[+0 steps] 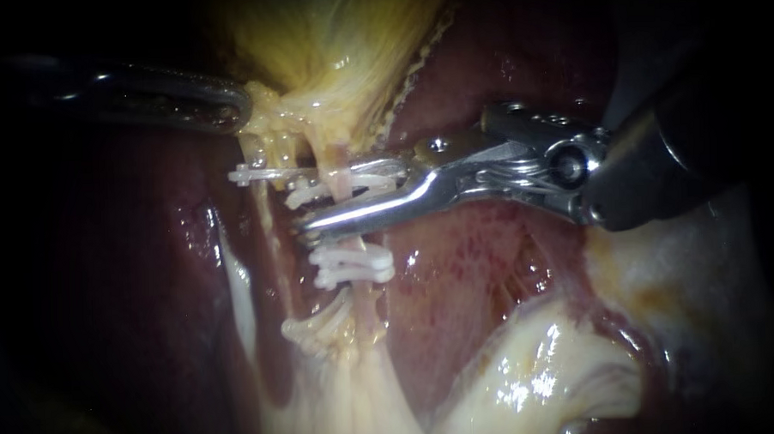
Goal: Clipping third clip right tube
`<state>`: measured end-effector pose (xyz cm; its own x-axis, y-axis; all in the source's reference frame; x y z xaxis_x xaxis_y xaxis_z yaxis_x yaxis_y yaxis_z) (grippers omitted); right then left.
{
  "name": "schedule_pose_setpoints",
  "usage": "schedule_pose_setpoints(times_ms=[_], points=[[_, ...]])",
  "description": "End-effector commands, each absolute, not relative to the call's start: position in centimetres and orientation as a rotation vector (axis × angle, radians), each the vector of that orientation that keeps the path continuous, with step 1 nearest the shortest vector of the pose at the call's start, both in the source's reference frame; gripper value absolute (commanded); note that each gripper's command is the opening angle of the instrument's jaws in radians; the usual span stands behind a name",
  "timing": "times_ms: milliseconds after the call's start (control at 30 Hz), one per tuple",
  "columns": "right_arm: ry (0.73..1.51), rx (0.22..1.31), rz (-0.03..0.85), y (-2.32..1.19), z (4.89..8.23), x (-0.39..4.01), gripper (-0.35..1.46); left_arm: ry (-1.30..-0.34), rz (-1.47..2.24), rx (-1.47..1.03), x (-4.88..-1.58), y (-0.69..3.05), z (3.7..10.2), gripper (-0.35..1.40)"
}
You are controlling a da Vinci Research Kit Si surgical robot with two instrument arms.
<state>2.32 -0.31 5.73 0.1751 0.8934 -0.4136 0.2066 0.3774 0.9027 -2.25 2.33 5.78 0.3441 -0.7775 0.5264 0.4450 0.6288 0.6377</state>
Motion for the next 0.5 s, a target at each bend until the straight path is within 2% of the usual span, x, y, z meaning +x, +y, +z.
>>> schedule_pose_setpoints(times_ms=[33, 133, 500], points=[[1.323, 1.125, 0.679, -0.3, 5.74, 2.33, -0.35, -0.913, -0.825, 0.42, -2.25, 2.33, 5.78, -0.35], [1.312, 1.148, 0.701, -0.29, 5.76, 2.31, -0.35, -0.913, -0.825, 0.42, -2.25, 2.33, 5.78, -0.35], [1.306, 1.145, 0.697, -0.29, 5.83, 2.3, -0.35, -0.913, -0.825, 0.42, -2.25, 2.33, 5.78, -0.35]])
